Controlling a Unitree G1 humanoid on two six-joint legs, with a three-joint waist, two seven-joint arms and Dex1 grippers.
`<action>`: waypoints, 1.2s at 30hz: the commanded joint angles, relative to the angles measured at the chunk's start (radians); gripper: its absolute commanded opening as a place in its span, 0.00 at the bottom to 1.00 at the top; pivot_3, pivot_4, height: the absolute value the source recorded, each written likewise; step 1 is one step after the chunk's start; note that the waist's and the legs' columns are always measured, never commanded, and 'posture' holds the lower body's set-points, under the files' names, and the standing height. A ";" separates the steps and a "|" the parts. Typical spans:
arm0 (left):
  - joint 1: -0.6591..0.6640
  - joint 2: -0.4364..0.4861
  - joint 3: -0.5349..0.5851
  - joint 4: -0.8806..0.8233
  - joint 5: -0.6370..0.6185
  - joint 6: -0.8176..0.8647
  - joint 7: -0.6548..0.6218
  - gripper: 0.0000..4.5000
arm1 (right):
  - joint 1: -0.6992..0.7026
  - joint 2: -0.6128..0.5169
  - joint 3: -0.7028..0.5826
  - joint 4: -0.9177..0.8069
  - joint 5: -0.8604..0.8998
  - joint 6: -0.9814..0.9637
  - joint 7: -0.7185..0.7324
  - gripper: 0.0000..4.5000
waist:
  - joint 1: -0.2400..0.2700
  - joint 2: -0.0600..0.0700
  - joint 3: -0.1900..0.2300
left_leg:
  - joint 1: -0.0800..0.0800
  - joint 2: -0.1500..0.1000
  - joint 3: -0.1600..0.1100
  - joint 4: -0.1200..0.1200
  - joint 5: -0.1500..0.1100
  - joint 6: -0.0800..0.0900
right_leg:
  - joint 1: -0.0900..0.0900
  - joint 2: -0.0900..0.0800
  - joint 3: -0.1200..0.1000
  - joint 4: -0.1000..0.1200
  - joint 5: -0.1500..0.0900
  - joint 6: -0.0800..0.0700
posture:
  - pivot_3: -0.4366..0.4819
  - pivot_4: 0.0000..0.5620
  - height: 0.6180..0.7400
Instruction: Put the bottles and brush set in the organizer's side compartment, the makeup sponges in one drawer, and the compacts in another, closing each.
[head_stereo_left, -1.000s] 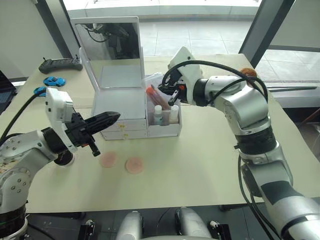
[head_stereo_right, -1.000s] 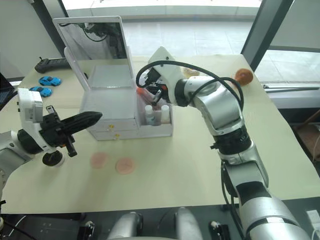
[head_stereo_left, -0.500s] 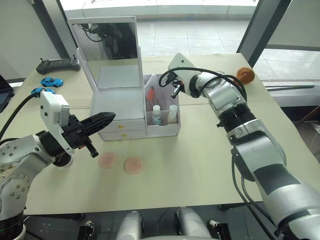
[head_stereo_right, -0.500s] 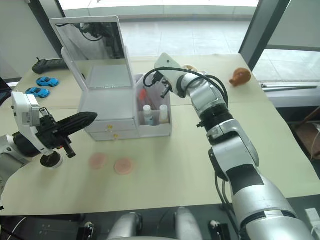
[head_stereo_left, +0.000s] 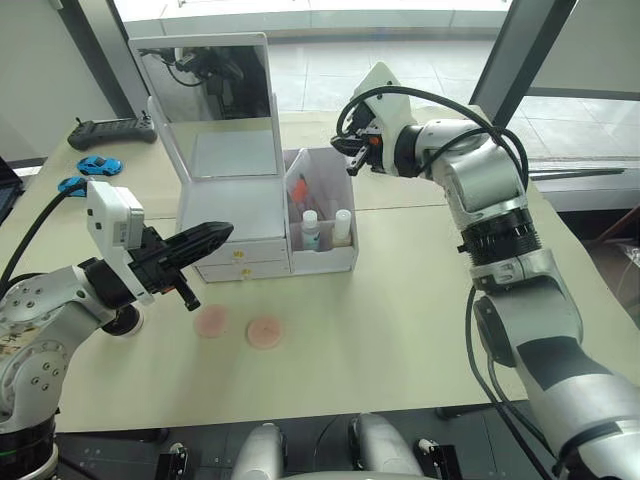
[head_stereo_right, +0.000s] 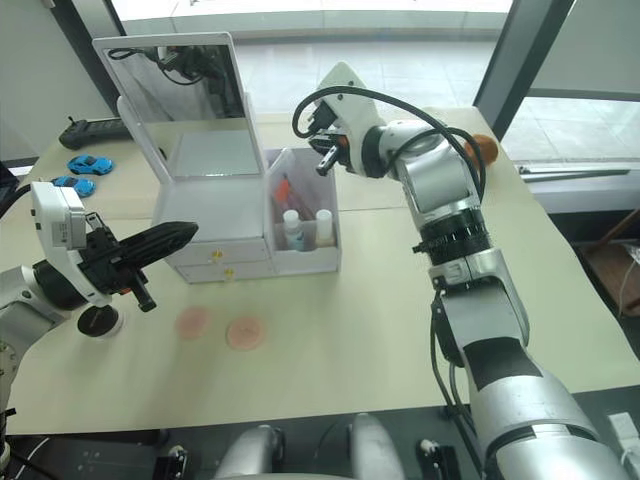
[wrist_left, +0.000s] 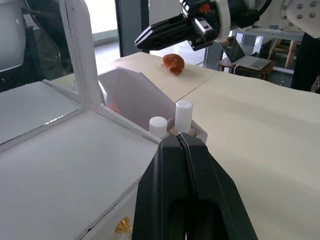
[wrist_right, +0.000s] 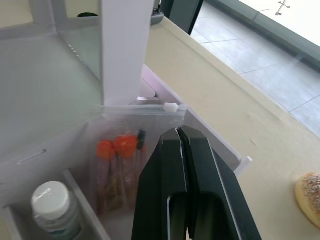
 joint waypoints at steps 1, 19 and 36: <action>-0.027 0.004 -0.004 0.006 0.009 -0.025 -0.011 0.00 | 0.027 -0.009 -0.017 -0.122 0.027 0.063 -0.001 0.01 | 0.000 0.000 0.000 | 0.000 0.000 0.000 0.000 0.000 0.000 | 0.000 0.000 0.000 0.000 0.000 0.000 | 0.48 0.27 1.00; -0.045 -0.014 -0.033 0.012 0.065 -0.042 0.010 0.00 | -0.206 0.199 -0.028 0.560 -0.050 -0.418 -0.078 0.01 | -0.008 0.000 0.000 | 0.000 0.000 0.000 0.000 0.000 0.000 | 0.000 0.000 0.000 0.000 0.000 0.000 | 0.48 0.27 1.00; -0.055 -0.021 -0.057 0.008 0.072 -0.041 0.013 0.00 | -0.260 0.261 -0.005 0.897 -0.200 -0.494 -0.167 0.01 | -0.010 0.000 0.000 | 0.000 0.000 0.000 0.000 0.000 0.000 | 0.000 0.000 0.000 0.000 0.000 0.000 | 0.48 0.27 1.00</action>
